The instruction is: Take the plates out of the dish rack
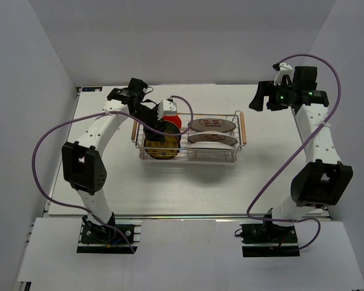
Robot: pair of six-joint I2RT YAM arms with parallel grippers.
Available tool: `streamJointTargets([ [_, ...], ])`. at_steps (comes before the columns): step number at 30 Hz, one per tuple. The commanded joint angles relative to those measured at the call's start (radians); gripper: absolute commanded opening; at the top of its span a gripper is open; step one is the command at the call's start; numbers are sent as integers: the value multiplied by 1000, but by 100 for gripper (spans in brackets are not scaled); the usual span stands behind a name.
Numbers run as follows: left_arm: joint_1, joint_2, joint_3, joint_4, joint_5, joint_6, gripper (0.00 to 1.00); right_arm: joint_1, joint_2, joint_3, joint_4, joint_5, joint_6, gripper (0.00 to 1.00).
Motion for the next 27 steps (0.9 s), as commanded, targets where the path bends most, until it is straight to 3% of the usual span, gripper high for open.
streamJointTargets([
  [1, -1, 17, 43, 1, -5, 14, 77, -2, -2, 16, 4, -12, -14, 89],
  [7, -1, 20, 41, 18, -32, 3, 76, 0, -2, 14, 7, -11, -16, 89],
  [21, -1, 62, 29, 43, -95, 11, 50, 1, 1, 17, 1, -17, -13, 89],
  [27, -1, 65, 41, 46, -100, 12, 34, 1, 13, 22, -8, -17, -14, 89],
])
